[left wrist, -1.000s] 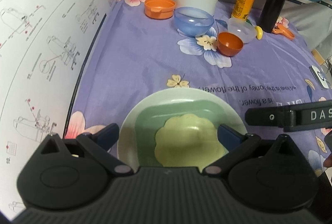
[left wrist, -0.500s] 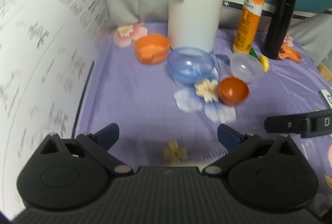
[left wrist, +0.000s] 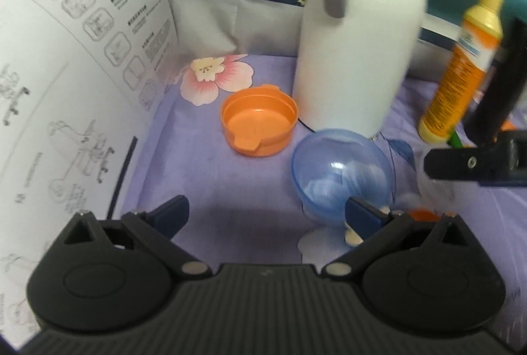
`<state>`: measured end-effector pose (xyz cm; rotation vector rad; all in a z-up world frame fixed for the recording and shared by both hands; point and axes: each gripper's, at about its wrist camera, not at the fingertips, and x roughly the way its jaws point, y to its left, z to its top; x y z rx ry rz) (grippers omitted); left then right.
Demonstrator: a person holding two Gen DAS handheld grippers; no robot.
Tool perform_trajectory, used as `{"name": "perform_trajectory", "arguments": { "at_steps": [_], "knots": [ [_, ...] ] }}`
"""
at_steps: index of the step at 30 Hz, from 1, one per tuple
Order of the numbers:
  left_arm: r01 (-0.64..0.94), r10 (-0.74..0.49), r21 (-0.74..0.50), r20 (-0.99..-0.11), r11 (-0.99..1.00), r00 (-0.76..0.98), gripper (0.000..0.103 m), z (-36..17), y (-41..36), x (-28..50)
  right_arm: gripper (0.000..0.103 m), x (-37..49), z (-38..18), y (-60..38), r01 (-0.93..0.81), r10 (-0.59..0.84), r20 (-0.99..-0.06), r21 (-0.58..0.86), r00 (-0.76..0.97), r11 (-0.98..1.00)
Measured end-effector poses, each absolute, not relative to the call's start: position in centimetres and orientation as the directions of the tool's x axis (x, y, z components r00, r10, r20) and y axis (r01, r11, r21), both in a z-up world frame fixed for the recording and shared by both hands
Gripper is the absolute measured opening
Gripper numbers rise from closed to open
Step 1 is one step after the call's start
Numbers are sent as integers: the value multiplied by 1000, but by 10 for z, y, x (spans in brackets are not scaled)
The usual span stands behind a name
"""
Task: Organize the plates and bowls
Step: 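Reach both grippers to the blue bowl and close on its rim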
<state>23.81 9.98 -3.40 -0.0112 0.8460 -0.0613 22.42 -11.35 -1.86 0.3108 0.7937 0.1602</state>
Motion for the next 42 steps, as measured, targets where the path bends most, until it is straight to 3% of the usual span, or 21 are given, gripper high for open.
{"name": "perform_trajectory", "arguments": {
  "at_steps": [6, 9, 10, 13, 14, 18, 20, 30, 42],
  "knots": [
    [37, -87, -82, -779, 996, 621, 95, -52, 98, 272, 76, 263, -35, -101, -52, 280, -691, 331, 667, 942],
    [36, -98, -96, -788, 995, 608, 90, -58, 96, 280, 62, 277, -42, -98, -43, 274, -704, 328, 655, 944],
    [36, -100, -98, -790, 995, 605, 88, -60, 95, 282, 53, 282, -46, -95, -44, 276, -708, 328, 650, 944],
    [40, -115, -114, -800, 993, 589, 73, -65, 93, 289, 33, 294, -55, -89, -50, 272, -731, 311, 625, 949],
    [45, -125, -121, -804, 992, 582, 64, -66, 91, 291, 28, 297, -59, -87, -46, 266, -741, 303, 616, 952],
    [63, -155, -145, -821, 987, 549, 27, -73, 86, 296, 18, 300, -71, -85, -40, 285, -747, 328, 601, 944],
    [67, -157, -143, -830, 987, 535, 18, -75, 82, 296, 15, 296, -74, -83, -35, 298, -741, 348, 602, 937],
    [53, -115, -103, -832, 993, 542, 18, -53, 75, 279, 15, 274, -53, -88, -35, 309, -718, 369, 624, 929],
    [107, -155, -115, -817, 988, 555, 18, -9, 48, 216, 15, 206, -24, -117, -25, 306, -698, 382, 648, 924]
  ]
}}
